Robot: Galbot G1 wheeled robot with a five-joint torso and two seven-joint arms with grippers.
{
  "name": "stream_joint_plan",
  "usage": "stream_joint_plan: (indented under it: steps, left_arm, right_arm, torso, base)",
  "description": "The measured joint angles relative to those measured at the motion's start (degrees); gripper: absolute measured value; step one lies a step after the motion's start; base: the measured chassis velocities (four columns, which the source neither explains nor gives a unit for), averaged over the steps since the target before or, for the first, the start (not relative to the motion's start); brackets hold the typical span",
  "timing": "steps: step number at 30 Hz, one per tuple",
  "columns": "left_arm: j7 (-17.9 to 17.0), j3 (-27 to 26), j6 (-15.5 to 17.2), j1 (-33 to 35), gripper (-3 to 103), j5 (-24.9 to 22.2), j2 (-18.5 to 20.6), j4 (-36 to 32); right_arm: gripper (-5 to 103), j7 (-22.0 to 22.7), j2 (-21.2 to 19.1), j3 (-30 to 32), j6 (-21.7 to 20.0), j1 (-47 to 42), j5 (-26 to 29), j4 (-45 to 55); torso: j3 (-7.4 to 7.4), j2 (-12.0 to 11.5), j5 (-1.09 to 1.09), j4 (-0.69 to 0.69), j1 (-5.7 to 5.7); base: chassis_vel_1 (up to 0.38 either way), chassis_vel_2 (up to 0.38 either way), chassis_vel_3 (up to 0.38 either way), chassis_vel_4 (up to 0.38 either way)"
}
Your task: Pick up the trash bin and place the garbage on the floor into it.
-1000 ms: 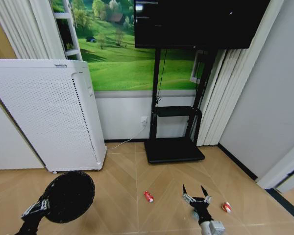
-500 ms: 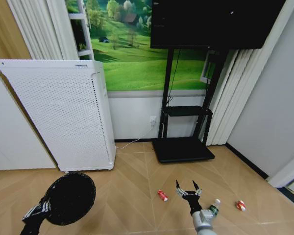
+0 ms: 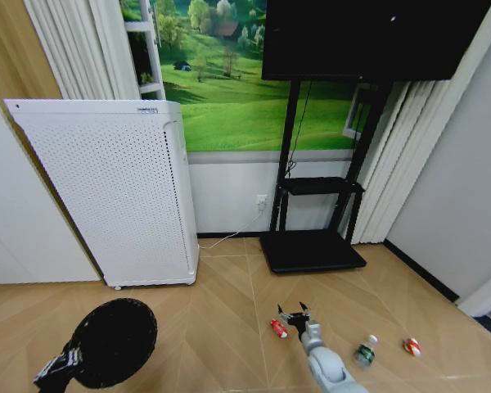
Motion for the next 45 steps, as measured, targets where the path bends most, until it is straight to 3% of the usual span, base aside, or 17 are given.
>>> stream_joint_plan:
  steps: [8, 16, 25, 41, 43, 45]
  left_arm:
    - [-0.42, 0.64, 0.56, 0.12, 7, 1.04, -0.11, -0.03]
    - [-0.42, 0.83, 0.94, 0.51, 7, 1.45, 0.06, -0.29]
    - [-0.51, 1.22, 1.39, 0.83, 7, 1.46, 0.4, -0.97]
    - [-0.98, 1.53, 1.54, 0.92, 7, 1.89, -0.43, -0.94]
    - [-0.98, 1.66, 1.41, 0.92, 7, 2.04, -0.6, -0.94]
    - [-0.98, 1.79, 1.37, 0.9, 7, 2.16, -0.67, -0.93]
  right_arm:
    - [100, -3.55, 3.93, -4.32, -0.13, 8.68, -4.98, -18.22]
    - [100, -4.76, 5.17, -3.91, 0.58, 12.45, -7.51, -27.13]
    - [100, -5.04, 7.33, -1.45, 4.55, 15.44, -10.83, -37.02]
    - [102, -4.25, 7.74, -0.58, 2.23, 13.51, -12.64, -35.88]
    - [92, -4.61, 7.68, -0.42, 2.32, 12.88, -12.55, -34.98]
    - [92, -4.71, 7.58, -0.44, 2.36, 12.52, -12.47, -34.49]
  torso:
    - [0.01, 0.0, 0.01, -0.03, 0.0]
    - [0.0, 0.0, 0.0, -0.01, 0.0]
    - [0.0, 0.0, 0.0, -0.01, 0.0]
    - [0.0, 0.0, -0.01, -0.02, 0.0]
    - [-0.01, 0.0, 0.01, -0.01, 0.0]
    - [-0.01, 0.0, 0.01, -0.02, -0.01]
  base:
    - [0.0, 0.0, 0.0, 0.0]
    - [0.0, 0.0, 0.0, 0.0]
    - [0.0, 0.0, 0.0, 0.0]
    - [0.0, 0.0, 0.0, 0.0]
    - [0.0, 0.0, 0.0, 0.0]
    - [0.0, 0.0, 0.0, 0.0]
